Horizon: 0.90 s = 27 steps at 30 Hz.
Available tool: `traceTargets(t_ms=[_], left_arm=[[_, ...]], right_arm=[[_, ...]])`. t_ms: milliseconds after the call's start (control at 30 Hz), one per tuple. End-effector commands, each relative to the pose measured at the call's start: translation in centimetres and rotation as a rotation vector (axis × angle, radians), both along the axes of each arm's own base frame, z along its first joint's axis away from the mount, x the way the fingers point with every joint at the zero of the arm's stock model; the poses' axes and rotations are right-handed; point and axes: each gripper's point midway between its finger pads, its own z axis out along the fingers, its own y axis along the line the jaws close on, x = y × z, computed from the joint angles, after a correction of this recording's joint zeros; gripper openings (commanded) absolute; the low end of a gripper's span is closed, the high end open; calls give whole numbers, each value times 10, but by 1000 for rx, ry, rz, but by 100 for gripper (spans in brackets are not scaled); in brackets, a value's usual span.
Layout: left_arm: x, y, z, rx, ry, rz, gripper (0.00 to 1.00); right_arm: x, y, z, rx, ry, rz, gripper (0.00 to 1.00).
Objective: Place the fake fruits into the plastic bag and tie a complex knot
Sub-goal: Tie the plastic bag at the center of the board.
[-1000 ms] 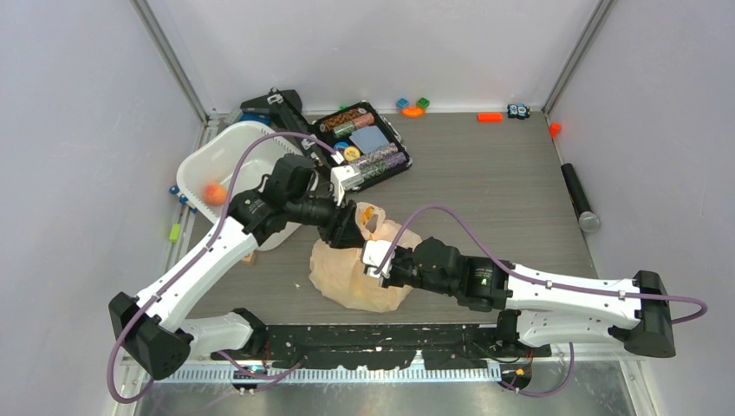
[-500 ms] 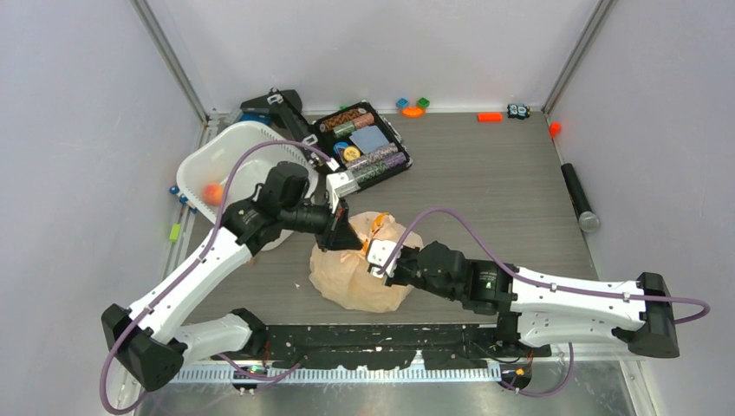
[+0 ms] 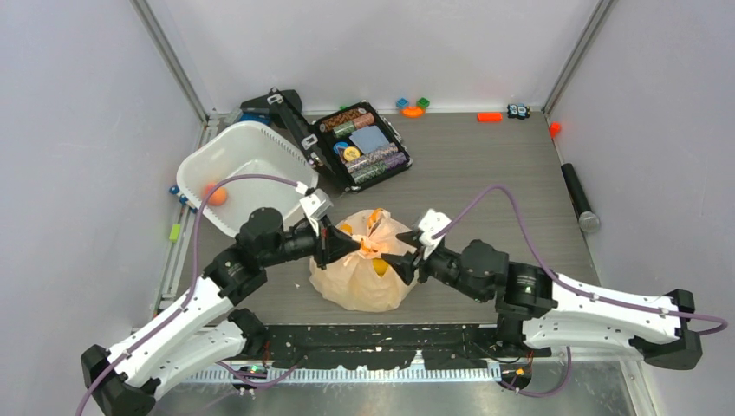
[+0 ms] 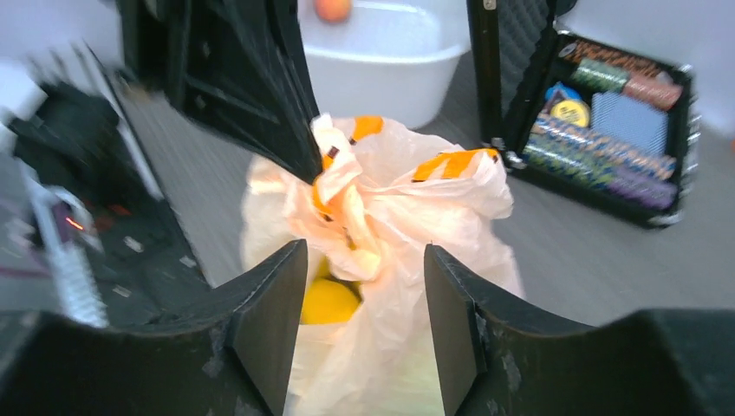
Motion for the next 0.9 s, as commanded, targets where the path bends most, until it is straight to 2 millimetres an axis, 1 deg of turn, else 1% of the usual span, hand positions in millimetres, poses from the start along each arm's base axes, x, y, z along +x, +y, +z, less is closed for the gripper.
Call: traceTargets(t_ms=[0,33,67,100,133,167,200,233,267,300,333,367,467,533,667,767,867], left_arm=[[28,2,43,-191,-176,184,0],[29,2,45,-210,-190,199,0],[29,2,46,-225,-201,210,0],[27,-1,46,-235,-210,208,0],[27,-2,45,-238,-220,215,0],[26,-4,45,-238,-229,220,0],[26,-5,45,-234,-238,226,0],[25,-6,45,-230,-248,231,0],[24,-7,45,-229,-260,237,0],[23,-8,44,-228,-274,240,0],[22,-9,44,-226,-285,244,0],[20,-9,44,-222,-301,244,0],[16,-11,44,-212,-341,246,0],[12,-14,43,-203,-362,228,0],[4,-16,39,-185,-393,202,0],[1,-15,37,-178,-414,201,0],[-3,-15,37,-179,-432,189,0]], right_arm=[[-7,-13,47,440,320,-126,60],[-9,-13,48,525,418,-142,60],[-10,-17,54,591,461,-154,60],[-13,-17,56,675,559,-164,60],[-15,-16,58,717,599,-161,60],[-17,-15,57,778,682,-165,59],[-19,-13,59,813,726,-158,59],[-21,-9,56,854,802,-162,59],[-24,-5,62,890,839,-137,59],[-26,1,61,919,897,-133,59],[-29,6,69,952,924,-98,59],[-30,12,70,972,965,-90,59],[-26,21,69,1002,1036,-118,61],[-21,26,62,1012,1063,-157,62],[-11,20,47,1055,1085,-250,63],[-2,10,27,1075,1089,-334,65],[1,7,1,1091,1131,-398,66]])
